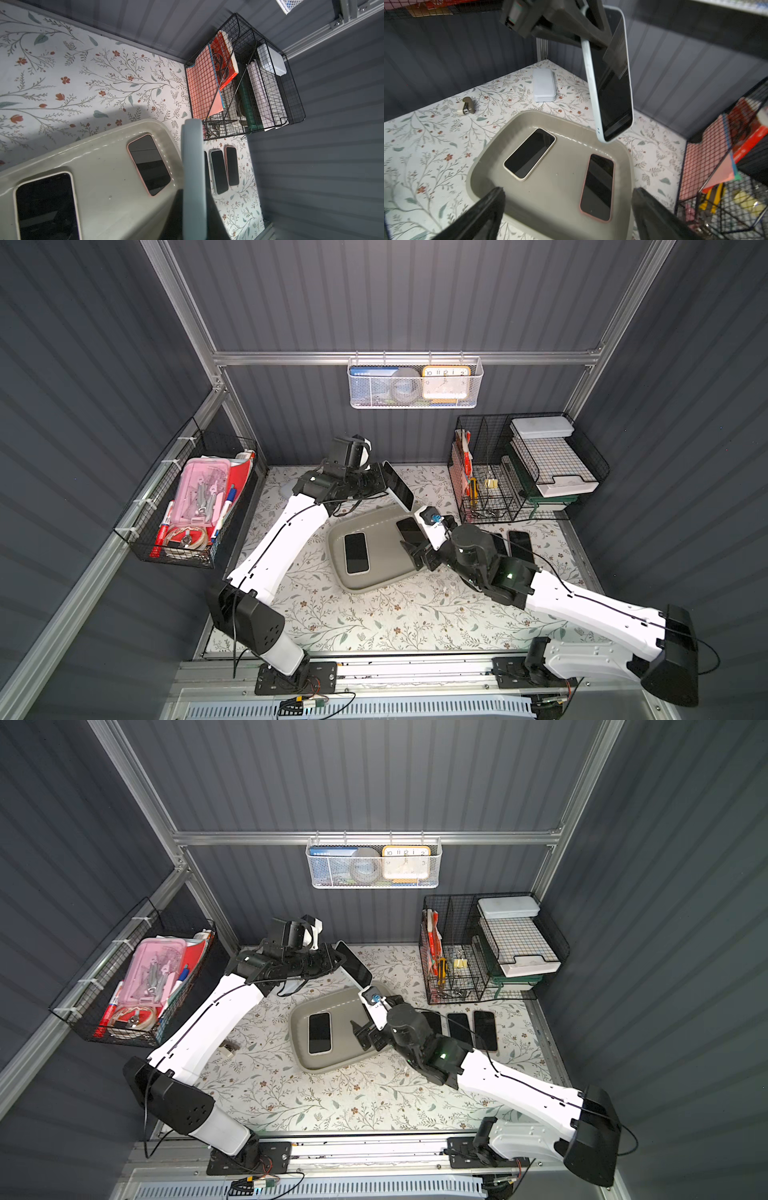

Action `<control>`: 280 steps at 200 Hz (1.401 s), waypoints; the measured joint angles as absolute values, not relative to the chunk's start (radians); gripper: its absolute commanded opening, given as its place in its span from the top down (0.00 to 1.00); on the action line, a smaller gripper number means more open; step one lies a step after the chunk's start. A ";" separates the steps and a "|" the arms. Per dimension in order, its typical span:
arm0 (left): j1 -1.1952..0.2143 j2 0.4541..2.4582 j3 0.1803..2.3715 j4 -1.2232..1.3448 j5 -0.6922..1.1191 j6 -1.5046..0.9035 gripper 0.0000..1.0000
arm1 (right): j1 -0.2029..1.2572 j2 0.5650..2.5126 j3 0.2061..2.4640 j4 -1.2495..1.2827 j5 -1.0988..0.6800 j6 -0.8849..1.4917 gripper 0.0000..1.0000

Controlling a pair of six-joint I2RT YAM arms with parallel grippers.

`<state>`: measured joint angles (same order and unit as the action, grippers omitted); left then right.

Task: Take the phone out of the storage box
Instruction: Place the phone at the center of the board.

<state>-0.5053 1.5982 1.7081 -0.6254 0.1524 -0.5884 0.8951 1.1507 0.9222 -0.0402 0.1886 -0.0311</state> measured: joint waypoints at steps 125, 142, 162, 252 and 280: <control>-0.505 1.473 1.418 -0.378 0.447 -0.043 1.00 | 0.399 1.299 0.915 -0.054 -0.726 0.306 0.05; -0.501 1.470 1.420 -0.374 0.532 0.008 1.00 | 0.339 1.329 0.914 -0.036 -0.830 0.327 0.11; -0.488 1.475 1.431 -0.383 0.646 0.056 1.00 | 0.285 1.353 0.904 0.022 -0.929 0.359 0.16; -0.433 1.617 1.555 -0.537 0.955 0.197 1.00 | 0.248 1.330 0.889 -0.009 -1.152 0.265 0.33; -0.431 1.627 1.563 -0.576 1.018 0.222 1.00 | 0.245 1.333 0.891 -0.038 -1.193 0.237 0.36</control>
